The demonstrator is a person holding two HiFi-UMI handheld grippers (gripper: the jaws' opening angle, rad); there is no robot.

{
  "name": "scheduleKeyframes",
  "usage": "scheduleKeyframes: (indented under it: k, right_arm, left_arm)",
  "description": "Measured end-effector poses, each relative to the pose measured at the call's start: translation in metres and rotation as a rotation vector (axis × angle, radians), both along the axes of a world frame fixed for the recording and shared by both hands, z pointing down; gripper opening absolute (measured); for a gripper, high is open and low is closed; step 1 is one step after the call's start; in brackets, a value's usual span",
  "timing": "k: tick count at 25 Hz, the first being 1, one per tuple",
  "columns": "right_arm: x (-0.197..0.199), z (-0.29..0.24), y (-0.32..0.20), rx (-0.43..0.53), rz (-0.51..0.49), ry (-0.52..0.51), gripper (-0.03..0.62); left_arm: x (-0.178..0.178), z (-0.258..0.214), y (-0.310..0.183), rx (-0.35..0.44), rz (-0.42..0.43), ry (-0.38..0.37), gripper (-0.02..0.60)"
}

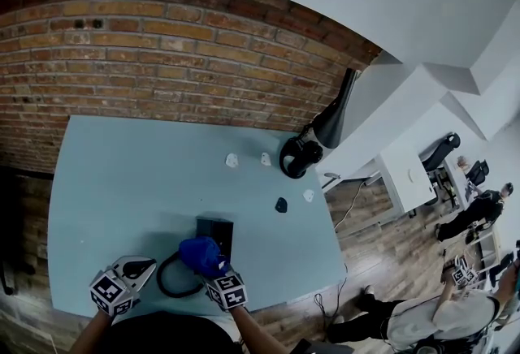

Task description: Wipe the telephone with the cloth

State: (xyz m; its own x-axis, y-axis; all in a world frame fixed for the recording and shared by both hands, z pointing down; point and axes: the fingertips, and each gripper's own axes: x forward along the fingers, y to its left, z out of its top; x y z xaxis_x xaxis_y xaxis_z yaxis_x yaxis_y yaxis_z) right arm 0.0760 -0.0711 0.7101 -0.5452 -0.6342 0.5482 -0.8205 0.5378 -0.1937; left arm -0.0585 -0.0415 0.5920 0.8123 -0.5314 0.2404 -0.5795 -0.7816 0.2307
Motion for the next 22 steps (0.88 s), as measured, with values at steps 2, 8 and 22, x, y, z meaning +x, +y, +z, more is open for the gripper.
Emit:
scheduleKeyframes:
  k: [2,8,22]
  right_arm:
    - [0.000,0.002,0.004,-0.005,0.000,-0.003,0.137]
    - [-0.001,0.012,0.018,-0.021,-0.009,-0.012,0.136]
    - [-0.006,0.020,0.044,-0.068,-0.030,-0.019,0.137]
  left_arm:
    - [0.001,0.000,0.000,0.004,0.002,-0.001,0.021]
    - [0.003,0.004,0.004,-0.001,0.007,0.002,0.021]
    - [0.006,0.008,0.007,-0.012,0.022,0.003,0.021]
